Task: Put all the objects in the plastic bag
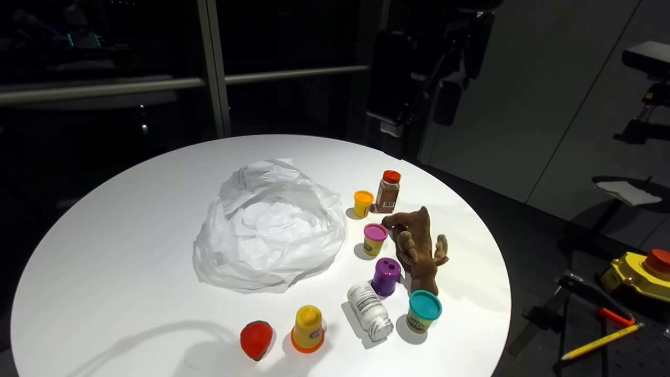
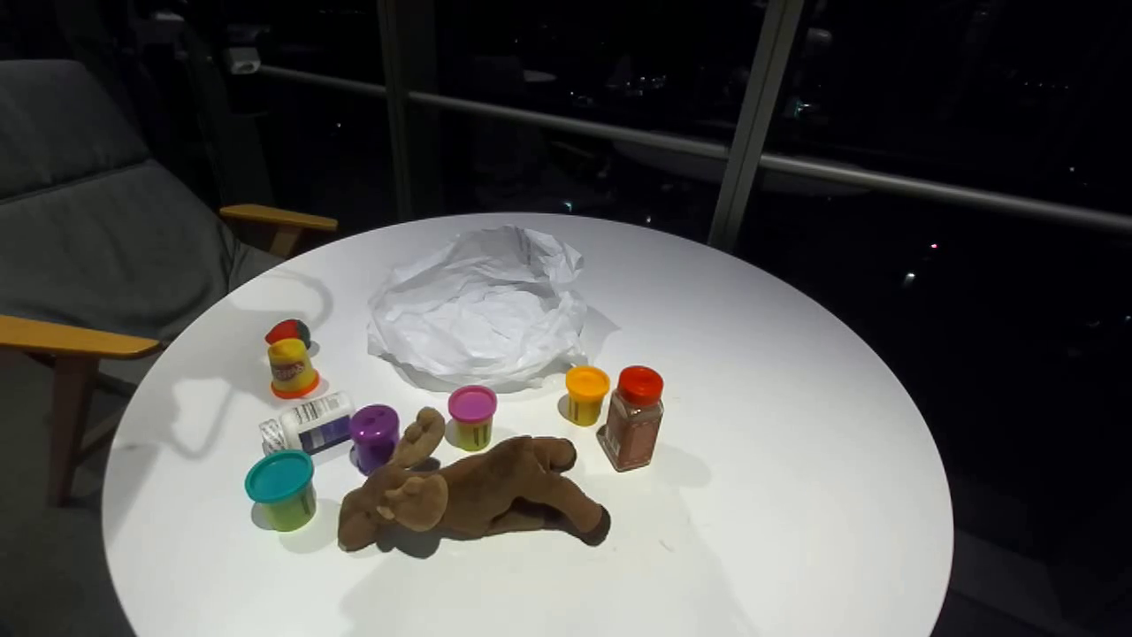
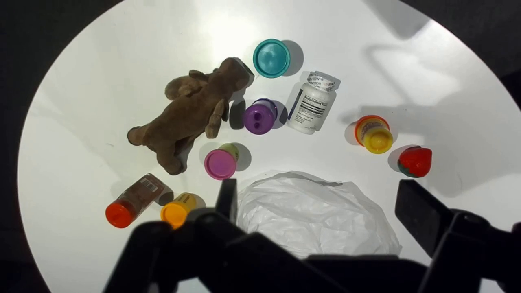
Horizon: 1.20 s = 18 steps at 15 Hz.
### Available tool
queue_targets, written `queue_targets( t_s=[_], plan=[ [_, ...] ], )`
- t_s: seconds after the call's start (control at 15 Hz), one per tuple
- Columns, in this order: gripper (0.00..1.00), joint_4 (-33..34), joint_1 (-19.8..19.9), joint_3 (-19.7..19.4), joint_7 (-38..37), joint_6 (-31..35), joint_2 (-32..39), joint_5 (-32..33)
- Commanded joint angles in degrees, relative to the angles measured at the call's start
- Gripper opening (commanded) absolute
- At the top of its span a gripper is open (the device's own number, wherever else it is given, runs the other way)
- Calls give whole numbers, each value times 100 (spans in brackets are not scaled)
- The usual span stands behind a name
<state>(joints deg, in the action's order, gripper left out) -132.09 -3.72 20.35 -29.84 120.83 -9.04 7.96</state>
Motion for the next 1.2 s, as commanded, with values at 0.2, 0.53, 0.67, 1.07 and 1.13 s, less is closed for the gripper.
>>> queue_targets(
  t_s=[0.2, 0.53, 0.67, 1.07, 1.13],
  plan=[
    [100, 264, -202, -471, -135, 220, 700, 98],
    [100, 303, -189, -858, -167, 1024, 1281, 355],
    [100, 279, -171, -1084, -198, 1440, 1603, 707],
    [100, 476, -186, -1782, 56, 2807, 2662, 650],
    [100, 570, -211, -1873, 101, 2992, 2847, 612]
  ],
)
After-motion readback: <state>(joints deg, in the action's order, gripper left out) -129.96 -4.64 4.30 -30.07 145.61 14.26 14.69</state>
